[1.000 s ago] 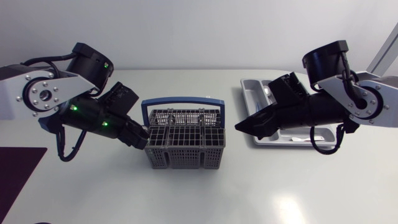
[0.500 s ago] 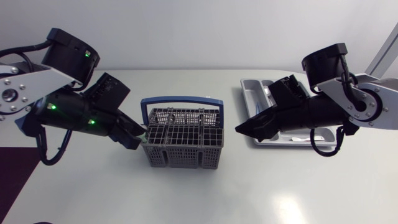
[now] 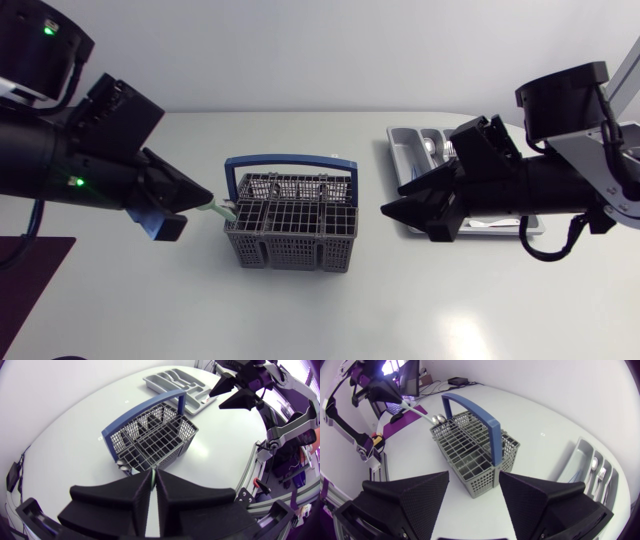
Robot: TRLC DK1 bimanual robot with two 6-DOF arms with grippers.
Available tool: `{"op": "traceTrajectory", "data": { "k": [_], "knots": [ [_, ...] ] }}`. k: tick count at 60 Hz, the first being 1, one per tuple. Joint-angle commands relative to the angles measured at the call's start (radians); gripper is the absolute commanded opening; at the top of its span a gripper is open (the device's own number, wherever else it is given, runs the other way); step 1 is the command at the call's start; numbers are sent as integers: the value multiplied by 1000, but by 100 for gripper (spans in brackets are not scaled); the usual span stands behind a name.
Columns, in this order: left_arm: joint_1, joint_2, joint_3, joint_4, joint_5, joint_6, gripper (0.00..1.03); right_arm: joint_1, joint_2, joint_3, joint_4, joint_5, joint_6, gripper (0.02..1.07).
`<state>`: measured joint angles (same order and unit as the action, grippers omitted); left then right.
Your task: Unload the cutlery basket into the drawer organizer.
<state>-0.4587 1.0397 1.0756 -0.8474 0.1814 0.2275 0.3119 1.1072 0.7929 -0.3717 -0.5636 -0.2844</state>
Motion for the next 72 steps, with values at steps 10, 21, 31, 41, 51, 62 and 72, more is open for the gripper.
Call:
{"op": "traceTrajectory", "data": {
  "k": [10,21,31,41,51,62,72],
  "knots": [
    [-54,-38,104,-50,-3,-11,12,52,-116,-55,-1,-25,-78,77],
    [-81,-26,118,-42,76,38,12,131,-205,-61,-13,-25,-141,84],
    [-46,42,92,4,247,138,12,165,-221,-46,-44,-33,-226,83],
    [-58,103,53,73,348,234,12,191,-156,-37,-41,-47,-276,83],
    [-104,137,18,113,420,329,12,237,-90,-20,-36,-45,-311,82],
    [-149,180,21,99,483,388,11,277,-55,3,-22,-44,-351,61],
    [-172,233,67,24,533,447,11,302,-40,12,-1,-28,-375,52]
  ]
}}
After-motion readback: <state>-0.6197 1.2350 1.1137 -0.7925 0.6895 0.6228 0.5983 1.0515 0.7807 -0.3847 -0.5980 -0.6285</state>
